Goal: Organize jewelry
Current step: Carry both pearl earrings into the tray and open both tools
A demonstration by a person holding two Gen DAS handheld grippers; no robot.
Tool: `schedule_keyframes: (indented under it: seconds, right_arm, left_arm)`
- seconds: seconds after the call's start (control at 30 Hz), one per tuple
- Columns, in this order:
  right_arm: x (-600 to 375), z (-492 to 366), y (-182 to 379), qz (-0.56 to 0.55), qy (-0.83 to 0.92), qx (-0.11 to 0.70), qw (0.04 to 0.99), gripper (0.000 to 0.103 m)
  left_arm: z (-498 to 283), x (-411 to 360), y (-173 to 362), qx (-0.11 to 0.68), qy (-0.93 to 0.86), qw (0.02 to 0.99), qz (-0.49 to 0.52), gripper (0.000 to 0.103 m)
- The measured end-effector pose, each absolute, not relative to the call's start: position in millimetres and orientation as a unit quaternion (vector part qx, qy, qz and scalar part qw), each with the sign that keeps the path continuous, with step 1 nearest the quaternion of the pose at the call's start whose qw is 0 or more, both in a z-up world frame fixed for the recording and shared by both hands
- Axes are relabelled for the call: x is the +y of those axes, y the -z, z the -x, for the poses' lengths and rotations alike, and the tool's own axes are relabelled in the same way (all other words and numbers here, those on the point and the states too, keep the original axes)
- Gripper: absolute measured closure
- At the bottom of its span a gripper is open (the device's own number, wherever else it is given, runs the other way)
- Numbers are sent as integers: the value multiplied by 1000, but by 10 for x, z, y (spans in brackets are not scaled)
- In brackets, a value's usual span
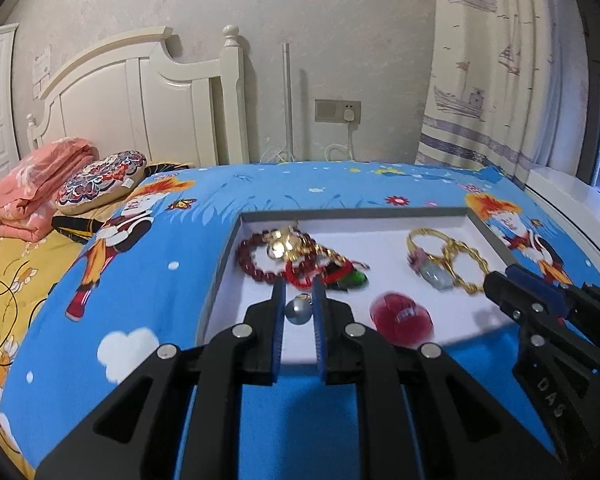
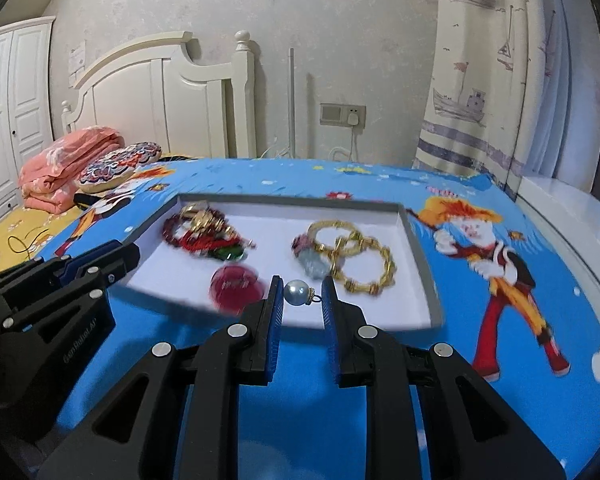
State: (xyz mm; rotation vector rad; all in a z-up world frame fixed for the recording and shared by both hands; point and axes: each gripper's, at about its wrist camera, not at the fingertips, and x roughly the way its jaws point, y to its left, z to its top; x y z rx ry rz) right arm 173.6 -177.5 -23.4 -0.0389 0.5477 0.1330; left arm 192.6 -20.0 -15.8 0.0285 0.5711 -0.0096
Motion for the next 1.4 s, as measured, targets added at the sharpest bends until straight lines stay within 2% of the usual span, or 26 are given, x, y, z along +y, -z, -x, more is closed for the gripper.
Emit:
schedule_keyframes:
  seconds: [0.47,0.8,0.83,0.93,1.03,1.1,1.13,1.3,1.37,1.4]
  right_arm:
    - [-1776,-2385,137,16,-52,299,953,83]
    - [-1742,-2636,240,14,-47,328,944,83]
    - [-1740,-2645,251,15,-47,329,943,83]
    - [-1745,-2660,278,13,-54,335,941,82]
    - [-1759,-2651,301,15,-51,338,940,82]
    - [-1772,-2647,321,16,-49,342,938,78]
    - [-1779,-2645,327,15,-48,343,938,73]
    - [-1790,-2629,349,20,-48,348,936,69]
    - [-1792,-2600,338,21,-47,347,936,47]
    - [-1793,-2576,321,22,-47,342,938,43]
  left_arm:
    - [-2683,-172,234,320,-27,947,-9,90]
    - [-2880,-163,288,326,-27,945,-6,90]
    - [-2877,-168,288,326,-26,945,-4,88]
    - [-2857,-133,292,325,-29,945,3,60]
    - [-2815,-105,290,323,-31,946,9,53]
    - [-2807,-99,294,325,-28,945,10,49]
    - [-2797,-98,294,325,-24,945,11,46]
    - [-2717,-113,263,314,-16,949,0,30]
    - [-2662,-141,237,308,-10,951,-12,18]
    - [-2631,-149,222,305,-12,952,-18,16]
